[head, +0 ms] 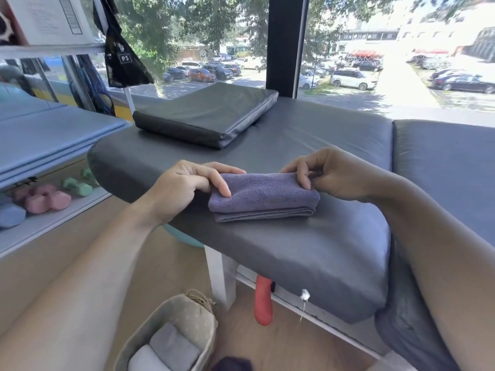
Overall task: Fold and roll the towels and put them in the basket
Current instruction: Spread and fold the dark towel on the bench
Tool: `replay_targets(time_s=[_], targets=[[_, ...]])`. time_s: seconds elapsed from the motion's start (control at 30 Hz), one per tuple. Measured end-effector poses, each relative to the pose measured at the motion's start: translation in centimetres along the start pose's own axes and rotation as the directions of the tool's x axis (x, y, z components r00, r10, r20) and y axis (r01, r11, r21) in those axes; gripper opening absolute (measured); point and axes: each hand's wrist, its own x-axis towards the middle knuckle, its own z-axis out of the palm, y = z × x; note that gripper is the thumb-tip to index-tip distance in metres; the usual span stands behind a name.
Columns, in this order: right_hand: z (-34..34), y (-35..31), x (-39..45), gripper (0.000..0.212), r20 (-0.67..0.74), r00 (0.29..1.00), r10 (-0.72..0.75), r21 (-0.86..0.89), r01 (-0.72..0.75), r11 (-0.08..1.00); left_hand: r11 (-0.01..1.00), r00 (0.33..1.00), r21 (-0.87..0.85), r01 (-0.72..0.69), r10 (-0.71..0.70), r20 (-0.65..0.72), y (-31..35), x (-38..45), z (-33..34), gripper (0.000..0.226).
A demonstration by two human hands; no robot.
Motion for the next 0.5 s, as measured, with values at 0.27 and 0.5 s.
replay_targets(time_s=[0.27,0.5], targets=[[-0.7,-1.2,-0.5,0.055,0.061,0.994,0.095,-0.064,-0.091,0.994,0.954,0.993,0.295,0.048,-0.015,-0.115,0.9,0.3,2.1,0.058],[3.1,-5.7,-0.8,0.032,-0.339,0.935,-0.104,-0.46,-0.069,0.885,0.907,0.995,0.41,0.096,-0.074,-0.069,1.3,0.2,2.1,0.055]])
